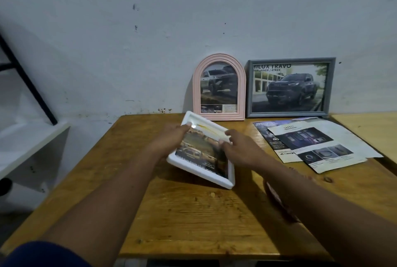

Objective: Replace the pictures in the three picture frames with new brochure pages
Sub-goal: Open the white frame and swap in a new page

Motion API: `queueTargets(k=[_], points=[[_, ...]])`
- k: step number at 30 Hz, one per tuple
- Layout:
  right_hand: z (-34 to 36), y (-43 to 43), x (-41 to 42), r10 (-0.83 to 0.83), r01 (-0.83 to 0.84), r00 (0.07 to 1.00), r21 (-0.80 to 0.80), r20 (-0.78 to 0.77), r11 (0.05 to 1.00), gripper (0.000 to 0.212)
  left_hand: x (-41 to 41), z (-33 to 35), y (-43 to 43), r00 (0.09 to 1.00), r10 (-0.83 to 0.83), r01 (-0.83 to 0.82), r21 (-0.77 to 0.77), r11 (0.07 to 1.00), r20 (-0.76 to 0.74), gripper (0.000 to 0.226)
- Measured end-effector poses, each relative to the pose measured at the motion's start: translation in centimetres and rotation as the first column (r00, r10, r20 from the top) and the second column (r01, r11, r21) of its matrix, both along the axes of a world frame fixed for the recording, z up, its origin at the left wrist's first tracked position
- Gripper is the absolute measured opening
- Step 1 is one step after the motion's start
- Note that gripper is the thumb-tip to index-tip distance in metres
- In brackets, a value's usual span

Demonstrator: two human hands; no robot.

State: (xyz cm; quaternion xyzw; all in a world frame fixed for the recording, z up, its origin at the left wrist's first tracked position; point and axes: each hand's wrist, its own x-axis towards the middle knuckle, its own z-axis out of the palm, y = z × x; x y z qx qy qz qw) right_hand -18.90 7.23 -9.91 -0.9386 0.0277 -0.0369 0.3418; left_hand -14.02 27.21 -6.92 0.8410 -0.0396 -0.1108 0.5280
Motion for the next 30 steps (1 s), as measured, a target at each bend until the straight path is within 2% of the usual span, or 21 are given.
queueTargets(k=[2, 5, 7, 9, 12, 15, 21, 26, 30], points=[[-1.9, -0.6, -0.4, -0.017, 0.017, 1.0, -0.122, -0.002, 0.992, 0.052, -0.7, -1.9, -0.9, 1.0, 0.011, -0.011, 0.022, 1.0, 0.008, 0.025], [-3.2, -1.3, -0.9, -0.013, 0.02, 0.999, -0.176, 0.04, 0.984, 0.05, -1.2, -4.5, -1.8, 0.998, -0.021, 0.015, 0.098, 0.995, 0.054, 0.025], [-3.5, -1.6, -1.0, -0.009, 0.019, 0.999, -0.202, 0.049, 0.979, 0.049, -1.1, -6.0, -1.8, 0.991, -0.083, 0.054, 0.263, 0.963, 0.101, 0.046], [-3.5, -1.9, -0.9, -0.003, 0.013, 0.999, -0.227, 0.042, 0.974, 0.047, -0.9, -7.2, -1.8, 0.978, -0.137, 0.051, 0.456, 0.889, 0.158, 0.064], [-2.9, -2.2, -1.0, 0.027, -0.029, 1.0, -0.219, -0.009, 0.975, 0.045, -0.9, -8.0, -1.9, 0.953, -0.217, 0.051, 0.592, 0.804, 0.213, 0.073], [-1.8, -2.6, -1.6, 0.043, -0.051, 0.998, -0.218, -0.043, 0.975, 0.045, -0.6, -8.5, -2.0, 0.941, -0.245, 0.038, 0.648, 0.761, 0.233, 0.077], [0.0, -5.1, -5.2, -0.021, 0.005, 0.999, -0.326, -0.044, 0.945, 0.053, -1.7, -7.2, -2.8, 0.939, -0.27, 0.052, 0.684, 0.728, 0.216, 0.077], [-0.9, -7.0, -9.8, -0.047, 0.03, 0.998, -0.359, -0.039, 0.933, 0.059, -3.9, -7.3, -3.7, 0.922, -0.321, 0.075, 0.716, 0.695, 0.215, 0.078], [-3.2, -7.3, -12.6, 0.0, -0.046, 0.996, -0.523, -0.088, 0.851, 0.066, -4.9, -8.1, -3.4, 0.923, -0.318, 0.072, 0.714, 0.697, 0.218, 0.078]])
